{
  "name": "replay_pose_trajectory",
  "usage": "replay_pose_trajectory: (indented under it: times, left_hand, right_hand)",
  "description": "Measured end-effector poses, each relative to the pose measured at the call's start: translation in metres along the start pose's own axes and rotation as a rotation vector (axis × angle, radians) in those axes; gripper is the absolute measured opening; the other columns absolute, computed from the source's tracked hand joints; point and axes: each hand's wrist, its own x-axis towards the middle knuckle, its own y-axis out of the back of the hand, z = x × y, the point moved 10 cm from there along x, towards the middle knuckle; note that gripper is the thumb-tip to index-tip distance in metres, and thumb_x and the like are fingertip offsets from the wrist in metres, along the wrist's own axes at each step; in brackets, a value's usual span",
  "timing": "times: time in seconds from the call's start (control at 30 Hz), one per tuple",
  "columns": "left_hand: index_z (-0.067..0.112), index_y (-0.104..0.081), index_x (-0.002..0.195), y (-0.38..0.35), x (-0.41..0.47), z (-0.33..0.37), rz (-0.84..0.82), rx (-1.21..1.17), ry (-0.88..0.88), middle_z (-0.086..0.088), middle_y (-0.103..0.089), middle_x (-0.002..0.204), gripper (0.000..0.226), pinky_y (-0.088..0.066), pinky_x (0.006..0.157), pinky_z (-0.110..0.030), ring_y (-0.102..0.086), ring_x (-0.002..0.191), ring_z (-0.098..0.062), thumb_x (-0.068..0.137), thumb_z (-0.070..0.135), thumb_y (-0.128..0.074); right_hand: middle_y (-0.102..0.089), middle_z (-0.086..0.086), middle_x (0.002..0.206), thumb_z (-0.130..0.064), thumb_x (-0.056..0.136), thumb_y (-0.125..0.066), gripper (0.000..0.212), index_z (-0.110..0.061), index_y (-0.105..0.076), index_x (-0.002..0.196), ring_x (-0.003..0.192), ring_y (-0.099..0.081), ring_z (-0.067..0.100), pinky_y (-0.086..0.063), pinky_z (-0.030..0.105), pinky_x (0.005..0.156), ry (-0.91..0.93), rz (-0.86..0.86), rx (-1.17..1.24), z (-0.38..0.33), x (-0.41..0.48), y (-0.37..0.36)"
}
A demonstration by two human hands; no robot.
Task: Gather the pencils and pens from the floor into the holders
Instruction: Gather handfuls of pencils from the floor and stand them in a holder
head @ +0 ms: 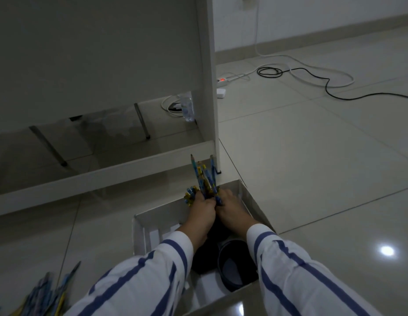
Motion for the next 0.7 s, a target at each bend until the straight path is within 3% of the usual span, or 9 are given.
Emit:
replay_pose_trajectory:
  times: [0.1, 0.23, 0.37, 0.47, 0.57, 0.7]
  left_hand:
    - [0.019, -0.038, 0.138, 0.002, 0.000, -0.002, -0.012, -0.011, 0.022, -0.014, -0.058, 0.120, 0.043, -0.046, 0.101, -0.043, -0.057, 0.109, -0.030, 0.096, 0.010, -0.042]
    - [0.022, -0.041, 0.137, 0.001, -0.001, -0.003, -0.041, -0.048, 0.040, -0.015, -0.061, 0.119, 0.044, -0.050, 0.096, -0.044, -0.060, 0.105, -0.031, 0.095, 0.012, -0.043]
    - [0.020, -0.045, 0.130, 0.002, -0.004, -0.002, -0.044, -0.074, 0.052, -0.015, -0.060, 0.114, 0.034, -0.050, 0.094, -0.042, -0.060, 0.104, -0.031, 0.098, 0.014, -0.040]
    - [0.017, -0.046, 0.131, 0.004, -0.006, 0.000, -0.045, -0.068, 0.036, -0.014, -0.060, 0.113, 0.034, -0.050, 0.092, -0.038, -0.059, 0.104, -0.031, 0.099, 0.012, -0.038]
    - [0.013, -0.045, 0.132, 0.004, -0.007, 0.001, -0.045, -0.049, 0.030, -0.015, -0.060, 0.116, 0.036, -0.049, 0.095, -0.041, -0.059, 0.107, -0.032, 0.098, 0.007, -0.038]
    - [0.013, -0.046, 0.126, 0.005, -0.008, 0.004, -0.041, -0.046, 0.031, -0.016, -0.059, 0.109, 0.038, -0.049, 0.086, -0.037, -0.059, 0.099, -0.032, 0.093, -0.003, -0.036]
  right_hand:
    - [-0.050, 0.016, 0.124, -0.030, 0.084, -0.044, 0.048, -0.014, -0.048, 0.129, 0.116, -0.045, 0.034, -0.034, 0.037, 0.095, 0.000, 0.008, -0.161, -0.017, -0.014, 0.013]
    - [-0.047, 0.018, 0.125, -0.014, 0.089, -0.052, 0.043, -0.013, -0.048, 0.132, 0.118, -0.047, 0.033, -0.037, 0.033, 0.097, 0.048, -0.029, -0.103, -0.022, -0.016, 0.015]
    - [-0.051, 0.014, 0.122, -0.018, 0.088, -0.059, 0.036, -0.015, -0.058, 0.124, 0.117, -0.049, 0.025, -0.040, 0.030, 0.096, 0.047, -0.065, 0.036, -0.023, -0.018, 0.021]
    - [-0.066, 0.009, 0.111, -0.024, 0.084, -0.068, 0.031, -0.015, -0.066, 0.113, 0.103, -0.062, 0.023, -0.047, 0.027, 0.085, -0.021, -0.069, 0.116, -0.016, -0.020, 0.027]
    - [-0.068, 0.002, 0.101, -0.027, 0.082, -0.070, 0.032, -0.016, -0.067, 0.112, 0.092, -0.062, 0.016, -0.046, 0.024, 0.079, -0.062, -0.075, 0.136, -0.015, -0.021, 0.030]
    - [-0.069, 0.009, 0.109, -0.027, 0.081, -0.069, 0.035, -0.014, -0.067, 0.113, 0.097, -0.063, 0.021, -0.050, 0.025, 0.081, -0.069, -0.035, 0.088, -0.020, -0.016, 0.036]
